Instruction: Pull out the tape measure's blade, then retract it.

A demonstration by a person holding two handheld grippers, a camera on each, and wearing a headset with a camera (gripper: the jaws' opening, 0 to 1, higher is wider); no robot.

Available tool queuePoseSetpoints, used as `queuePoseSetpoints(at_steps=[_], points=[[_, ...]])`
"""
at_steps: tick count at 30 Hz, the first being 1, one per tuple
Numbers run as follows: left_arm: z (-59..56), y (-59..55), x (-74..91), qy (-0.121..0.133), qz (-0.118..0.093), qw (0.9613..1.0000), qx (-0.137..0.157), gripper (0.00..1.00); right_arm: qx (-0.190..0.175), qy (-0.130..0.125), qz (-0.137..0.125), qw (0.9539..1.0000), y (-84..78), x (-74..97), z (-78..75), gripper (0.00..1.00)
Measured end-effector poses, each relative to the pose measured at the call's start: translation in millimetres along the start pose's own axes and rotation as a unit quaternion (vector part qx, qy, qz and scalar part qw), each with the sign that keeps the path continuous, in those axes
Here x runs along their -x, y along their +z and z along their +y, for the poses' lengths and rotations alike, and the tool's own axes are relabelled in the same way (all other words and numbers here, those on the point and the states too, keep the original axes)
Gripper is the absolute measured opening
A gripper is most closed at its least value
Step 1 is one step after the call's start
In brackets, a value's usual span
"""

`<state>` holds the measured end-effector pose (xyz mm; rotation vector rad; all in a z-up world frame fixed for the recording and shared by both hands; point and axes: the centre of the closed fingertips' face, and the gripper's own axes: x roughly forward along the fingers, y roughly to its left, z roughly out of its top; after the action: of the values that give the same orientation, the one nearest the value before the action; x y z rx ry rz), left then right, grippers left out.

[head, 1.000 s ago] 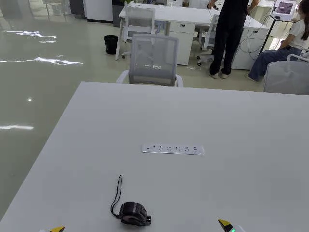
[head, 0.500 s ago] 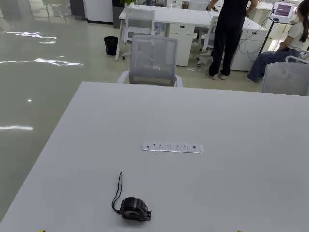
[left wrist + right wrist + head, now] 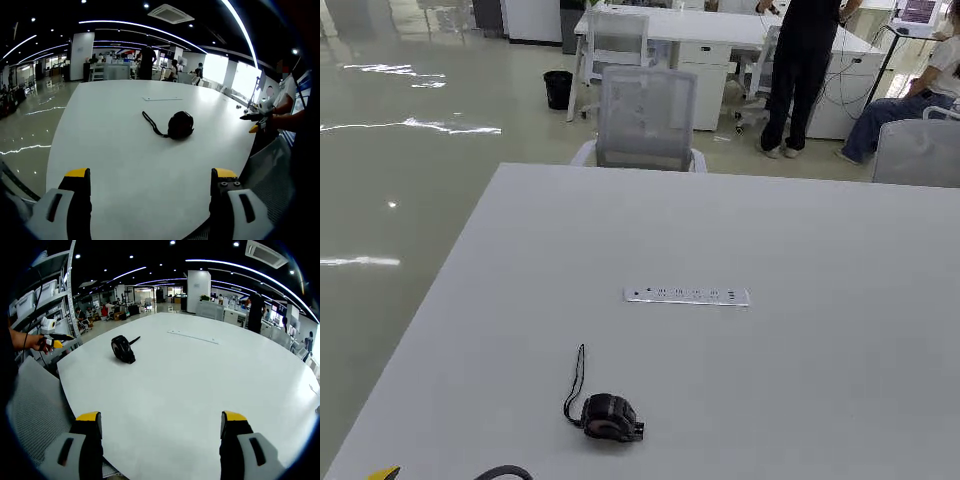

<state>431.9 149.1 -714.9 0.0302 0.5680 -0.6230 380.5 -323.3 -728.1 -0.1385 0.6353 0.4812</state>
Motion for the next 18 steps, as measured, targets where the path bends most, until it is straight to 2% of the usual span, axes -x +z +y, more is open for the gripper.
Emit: queuePoseSetpoints(at_steps=[3, 5, 10, 18], points=[[0.0, 2.6, 0.2, 0.000, 0.000, 1.0000, -0.002, 0.99, -0.001, -0.002, 0.001, 1.0000, -0.8, -0.2, -1.4, 1.00], [-0.1, 1.9, -0.6, -0.002, 0.003, 1.0000, 0.000, 0.99, -0.001, -0.015, 0.016, 0.9998, -5.0, 0.8, -5.1, 1.00], [1.3, 2.4, 0.6, -0.001, 0.007, 1.0000, 0.000, 0.99, -0.001, -0.013, 0.008, 0.9999, -1.7, 1.3, -3.2, 1.00], [-0.7, 4.3, -0.9, 0.000, 0.004, 1.0000, -0.002, 0.99, -0.006, -0.013, 0.008, 0.9999, -5.4, 1.5, -3.3, 1.00]])
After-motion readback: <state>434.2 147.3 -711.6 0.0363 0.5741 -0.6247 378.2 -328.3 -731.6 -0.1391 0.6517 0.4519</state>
